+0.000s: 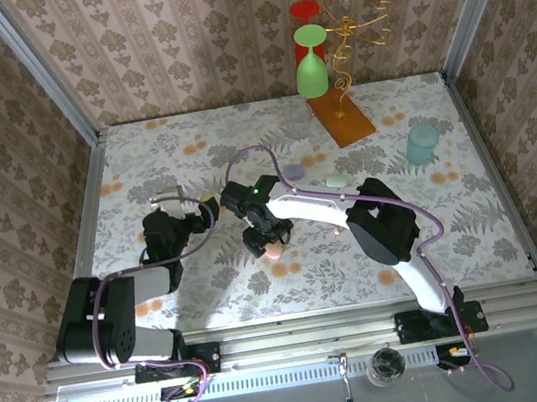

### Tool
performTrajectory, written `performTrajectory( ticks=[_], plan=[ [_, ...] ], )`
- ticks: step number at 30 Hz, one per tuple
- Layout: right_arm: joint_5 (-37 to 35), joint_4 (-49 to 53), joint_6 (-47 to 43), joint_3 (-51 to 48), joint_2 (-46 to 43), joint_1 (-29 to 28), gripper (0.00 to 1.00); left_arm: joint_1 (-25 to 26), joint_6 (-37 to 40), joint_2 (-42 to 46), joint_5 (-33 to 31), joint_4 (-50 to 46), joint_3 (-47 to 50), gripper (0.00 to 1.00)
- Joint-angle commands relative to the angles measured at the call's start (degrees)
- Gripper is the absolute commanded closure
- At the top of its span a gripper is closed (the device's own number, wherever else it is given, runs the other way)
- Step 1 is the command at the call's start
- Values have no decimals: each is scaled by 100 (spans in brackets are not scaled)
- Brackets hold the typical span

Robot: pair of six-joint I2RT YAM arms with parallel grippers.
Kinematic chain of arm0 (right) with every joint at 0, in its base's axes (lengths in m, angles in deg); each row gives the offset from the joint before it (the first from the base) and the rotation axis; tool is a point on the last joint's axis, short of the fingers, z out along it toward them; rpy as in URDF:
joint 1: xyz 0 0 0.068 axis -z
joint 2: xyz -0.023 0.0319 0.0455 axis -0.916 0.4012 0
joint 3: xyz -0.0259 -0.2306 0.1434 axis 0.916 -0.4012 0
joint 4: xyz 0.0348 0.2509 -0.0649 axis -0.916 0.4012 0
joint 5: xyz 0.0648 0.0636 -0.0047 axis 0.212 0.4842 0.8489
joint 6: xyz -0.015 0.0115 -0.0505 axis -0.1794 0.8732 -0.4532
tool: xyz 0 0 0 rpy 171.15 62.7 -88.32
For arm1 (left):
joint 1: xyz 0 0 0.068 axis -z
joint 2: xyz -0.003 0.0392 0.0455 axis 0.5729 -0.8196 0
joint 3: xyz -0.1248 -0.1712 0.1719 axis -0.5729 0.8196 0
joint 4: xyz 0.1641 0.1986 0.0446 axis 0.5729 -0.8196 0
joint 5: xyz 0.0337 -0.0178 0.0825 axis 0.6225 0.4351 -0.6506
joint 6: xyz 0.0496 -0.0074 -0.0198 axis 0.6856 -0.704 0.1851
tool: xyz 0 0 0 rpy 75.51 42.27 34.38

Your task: Insert the wireless bluetooth earbuds into the charging case

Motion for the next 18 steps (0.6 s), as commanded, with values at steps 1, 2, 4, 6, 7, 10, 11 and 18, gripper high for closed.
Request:
performTrajectory(
  ticks=[1, 2, 4, 6, 7, 10, 11, 18],
  plan=[
    [24, 261, 129, 195, 224, -29, 34, -81, -61, -157, 107, 371, 79, 0],
    [24, 269, 129, 193, 267, -32, 35, -85, -80, -183, 130, 423, 79, 0],
    [17, 269, 112, 198, 331, -29, 35, -85, -105, -217, 143, 472, 90, 0],
    [32, 244, 121, 201, 378, -24, 40, -85, -106, -241, 116, 509, 92, 0],
    [41, 243, 120, 206, 401, -28, 43, -85, -106, -234, 68, 549, 109, 0],
    [8, 202, 133, 196, 395, -26, 51, -85, -69, -209, 35, 578, 141, 0],
    [-19, 171, 131, 173, 357, -22, 53, -85, -67, -196, 41, 560, 139, 0],
    [-190, -572, 379, -512, -413, 152, 57, -38, -148, -216, 150, 811, 192, 0]
  ],
)
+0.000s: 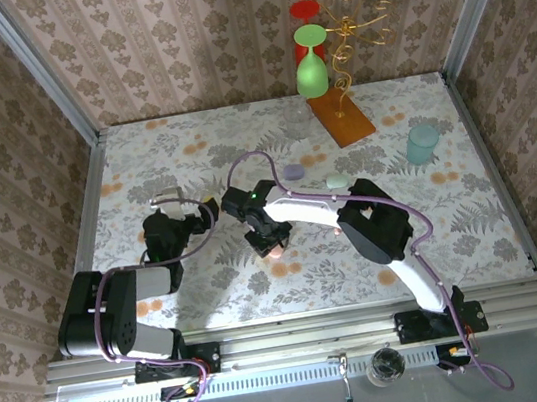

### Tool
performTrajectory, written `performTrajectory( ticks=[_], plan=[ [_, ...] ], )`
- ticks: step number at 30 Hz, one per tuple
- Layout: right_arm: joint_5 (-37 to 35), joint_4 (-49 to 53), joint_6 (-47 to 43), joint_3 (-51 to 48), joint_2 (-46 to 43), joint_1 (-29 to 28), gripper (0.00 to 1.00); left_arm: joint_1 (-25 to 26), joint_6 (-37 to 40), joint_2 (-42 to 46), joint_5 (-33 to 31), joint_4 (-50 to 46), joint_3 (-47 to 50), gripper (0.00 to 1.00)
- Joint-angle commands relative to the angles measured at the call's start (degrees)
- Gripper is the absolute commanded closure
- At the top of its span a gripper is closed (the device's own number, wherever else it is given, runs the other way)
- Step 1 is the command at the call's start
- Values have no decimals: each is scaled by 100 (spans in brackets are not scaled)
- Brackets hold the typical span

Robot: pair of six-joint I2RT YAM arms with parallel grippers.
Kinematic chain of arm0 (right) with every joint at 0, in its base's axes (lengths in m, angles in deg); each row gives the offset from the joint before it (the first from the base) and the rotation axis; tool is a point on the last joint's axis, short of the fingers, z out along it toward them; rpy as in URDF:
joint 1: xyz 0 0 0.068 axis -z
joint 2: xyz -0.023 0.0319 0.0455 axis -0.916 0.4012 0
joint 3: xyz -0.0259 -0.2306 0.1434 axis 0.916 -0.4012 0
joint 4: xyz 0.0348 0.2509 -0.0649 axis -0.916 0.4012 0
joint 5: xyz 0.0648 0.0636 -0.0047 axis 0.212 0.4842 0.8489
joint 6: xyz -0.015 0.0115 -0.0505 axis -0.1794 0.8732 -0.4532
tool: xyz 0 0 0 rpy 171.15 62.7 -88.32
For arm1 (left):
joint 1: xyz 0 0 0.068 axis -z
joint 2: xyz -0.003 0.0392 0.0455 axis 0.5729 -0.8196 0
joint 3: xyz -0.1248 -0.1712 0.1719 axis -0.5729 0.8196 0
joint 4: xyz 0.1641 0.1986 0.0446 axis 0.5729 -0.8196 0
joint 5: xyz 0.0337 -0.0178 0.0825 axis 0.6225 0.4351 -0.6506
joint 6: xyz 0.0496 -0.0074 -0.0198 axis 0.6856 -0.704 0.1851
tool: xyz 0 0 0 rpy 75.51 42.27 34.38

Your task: Insert the wireless bluetooth earbuds into the charging case

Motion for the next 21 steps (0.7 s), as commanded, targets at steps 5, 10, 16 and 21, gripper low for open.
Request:
performTrajectory(
  ticks=[5, 10, 16, 21],
  plan=[
    [-28, -1423, 639, -1284, -1565, 561, 56, 406, 20, -99, 81, 881, 98, 0],
    [275, -2990, 1380, -2487, -2727, 1207, 57, 991, 137, -251, -12, 1492, 69, 0],
    [475, -4861, 2387, -3761, -3953, 1828, 55, 1990, 389, -310, -222, 1764, -138, 0],
    [1239, -5604, 3016, -4135, -4320, 2221, 59, 2648, 491, -352, -203, 1771, -468, 0]
  ],
)
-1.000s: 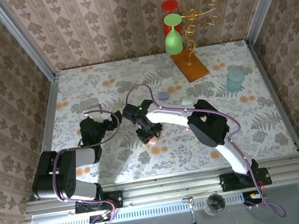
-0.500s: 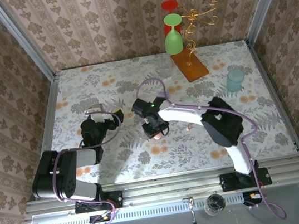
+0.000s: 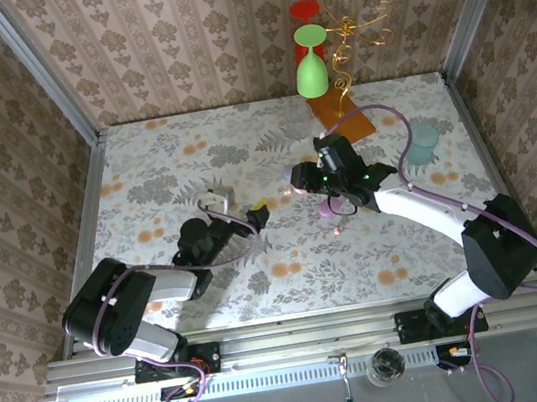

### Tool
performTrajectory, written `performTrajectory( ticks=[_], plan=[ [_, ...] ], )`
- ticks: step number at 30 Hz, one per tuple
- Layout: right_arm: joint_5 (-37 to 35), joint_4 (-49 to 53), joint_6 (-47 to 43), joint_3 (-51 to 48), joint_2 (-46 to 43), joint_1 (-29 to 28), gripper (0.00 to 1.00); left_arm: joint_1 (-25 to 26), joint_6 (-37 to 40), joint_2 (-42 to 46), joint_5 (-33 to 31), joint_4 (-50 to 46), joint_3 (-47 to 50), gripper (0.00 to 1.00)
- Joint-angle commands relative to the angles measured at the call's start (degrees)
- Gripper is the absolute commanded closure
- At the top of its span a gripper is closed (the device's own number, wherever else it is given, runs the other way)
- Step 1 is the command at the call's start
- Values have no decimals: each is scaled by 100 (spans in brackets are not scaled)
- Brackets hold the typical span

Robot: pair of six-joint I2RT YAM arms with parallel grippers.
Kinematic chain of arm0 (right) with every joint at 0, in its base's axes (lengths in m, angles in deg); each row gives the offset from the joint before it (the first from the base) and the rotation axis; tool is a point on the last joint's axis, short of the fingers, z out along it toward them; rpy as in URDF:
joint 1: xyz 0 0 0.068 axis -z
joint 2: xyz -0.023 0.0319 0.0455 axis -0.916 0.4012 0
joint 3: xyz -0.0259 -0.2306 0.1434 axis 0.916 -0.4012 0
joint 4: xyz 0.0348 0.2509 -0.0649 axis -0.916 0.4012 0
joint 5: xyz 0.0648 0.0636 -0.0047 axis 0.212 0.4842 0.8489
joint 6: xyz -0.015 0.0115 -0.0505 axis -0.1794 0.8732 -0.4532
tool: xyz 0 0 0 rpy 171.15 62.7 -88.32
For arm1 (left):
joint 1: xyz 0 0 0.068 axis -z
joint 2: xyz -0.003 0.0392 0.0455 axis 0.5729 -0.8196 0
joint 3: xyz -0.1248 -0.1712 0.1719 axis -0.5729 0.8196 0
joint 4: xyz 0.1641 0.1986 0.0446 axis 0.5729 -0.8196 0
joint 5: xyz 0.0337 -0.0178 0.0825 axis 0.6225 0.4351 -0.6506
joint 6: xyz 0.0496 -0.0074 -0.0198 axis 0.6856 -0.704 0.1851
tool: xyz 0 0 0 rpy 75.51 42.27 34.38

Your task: Insert the wireless bluetooth earbuds into the charging case

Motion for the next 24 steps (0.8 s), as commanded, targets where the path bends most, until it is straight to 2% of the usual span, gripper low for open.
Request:
performTrajectory(
  ticks=[1, 3, 8, 17, 24],
  plan=[
    [688, -1043, 770, -192, -253, 168, 59, 337, 216, -116, -44, 337, -349, 0],
    [937, -1246, 975, -273, -308, 244, 59, 514, 258, -230, 19, 361, -521, 0],
    [1597, -1788, 1398, -442, -277, 353, 61, 665, -78, -638, 300, 418, -1023, 16],
    [2294, -2268, 1648, -574, -125, 414, 62, 660, -28, -1078, 556, 415, -1592, 27],
    [2379, -2138, 1562, -628, -114, 439, 62, 598, -195, -1184, 651, 417, -1723, 55]
  ],
)
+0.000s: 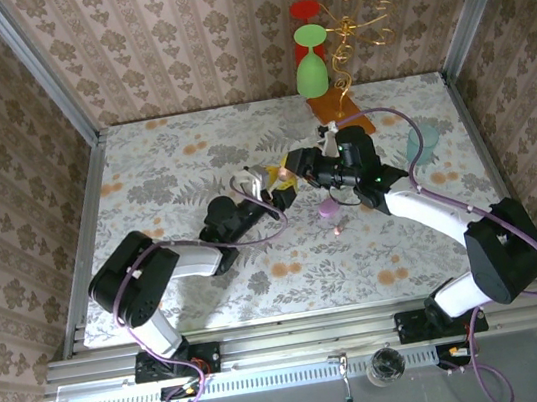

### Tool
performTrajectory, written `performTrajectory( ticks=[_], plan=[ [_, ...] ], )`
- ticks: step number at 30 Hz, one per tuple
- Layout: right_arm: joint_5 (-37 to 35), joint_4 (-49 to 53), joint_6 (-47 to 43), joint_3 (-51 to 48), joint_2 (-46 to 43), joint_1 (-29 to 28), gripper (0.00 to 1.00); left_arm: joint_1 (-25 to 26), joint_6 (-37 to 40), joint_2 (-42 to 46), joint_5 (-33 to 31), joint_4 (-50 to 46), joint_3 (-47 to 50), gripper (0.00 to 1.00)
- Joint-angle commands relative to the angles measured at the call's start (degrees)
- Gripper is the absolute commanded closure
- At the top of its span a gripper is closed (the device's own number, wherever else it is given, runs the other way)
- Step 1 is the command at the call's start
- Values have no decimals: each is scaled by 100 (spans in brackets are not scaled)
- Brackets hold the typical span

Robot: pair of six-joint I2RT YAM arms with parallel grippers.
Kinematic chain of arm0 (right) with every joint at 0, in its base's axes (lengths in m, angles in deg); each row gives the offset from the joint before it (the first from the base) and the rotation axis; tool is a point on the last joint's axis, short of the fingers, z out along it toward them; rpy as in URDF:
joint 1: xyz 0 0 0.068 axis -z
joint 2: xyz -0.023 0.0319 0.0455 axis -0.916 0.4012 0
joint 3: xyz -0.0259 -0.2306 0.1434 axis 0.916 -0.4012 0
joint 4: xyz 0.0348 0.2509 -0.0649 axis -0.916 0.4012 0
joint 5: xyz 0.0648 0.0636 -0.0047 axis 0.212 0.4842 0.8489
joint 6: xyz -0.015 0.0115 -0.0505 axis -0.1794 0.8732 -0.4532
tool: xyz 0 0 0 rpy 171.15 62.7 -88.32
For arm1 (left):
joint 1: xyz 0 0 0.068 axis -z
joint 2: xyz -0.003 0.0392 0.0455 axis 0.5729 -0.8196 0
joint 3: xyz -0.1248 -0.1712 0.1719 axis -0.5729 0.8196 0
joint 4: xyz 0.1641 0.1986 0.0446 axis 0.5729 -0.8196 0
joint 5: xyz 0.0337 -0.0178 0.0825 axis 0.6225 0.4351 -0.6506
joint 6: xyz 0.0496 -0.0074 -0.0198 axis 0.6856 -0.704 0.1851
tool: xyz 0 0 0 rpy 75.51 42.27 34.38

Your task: Insert the wireless bluetooth earbuds into the charging case

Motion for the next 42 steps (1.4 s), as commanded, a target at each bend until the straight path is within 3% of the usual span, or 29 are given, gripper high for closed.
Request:
performTrajectory(
  ticks=[1, 9, 18, 22, 26, 32, 37, 42],
  plan=[
    [285, -25, 16, -98, 51, 35, 62, -71, -72, -49, 33, 148, -154, 60],
    [342, 127, -111, -53, 186, 58, 60, -138, -145, 9, 373, 125, -147, 81],
    [430, 219, -860, -20, 20, 252, 35, -350, -340, 193, 1189, 108, 9, 79],
    [1140, 143, -1513, 57, -103, 458, 27, -555, -635, 289, 1973, 108, 100, 79],
    [1939, 859, -2714, 391, -248, 494, 20, -669, -766, 406, 2677, 113, 248, 79],
    [2992, 1562, -4340, 564, -271, 563, 19, -719, -1153, 657, 3448, 108, 322, 79],
    [3511, 1810, -5243, 540, -438, 563, 22, -674, -1340, 812, 3686, 108, 413, 79],
    [4000, 2027, -5546, 665, -377, 570, 34, -686, -1359, 936, 3778, 108, 466, 78]
  ],
)
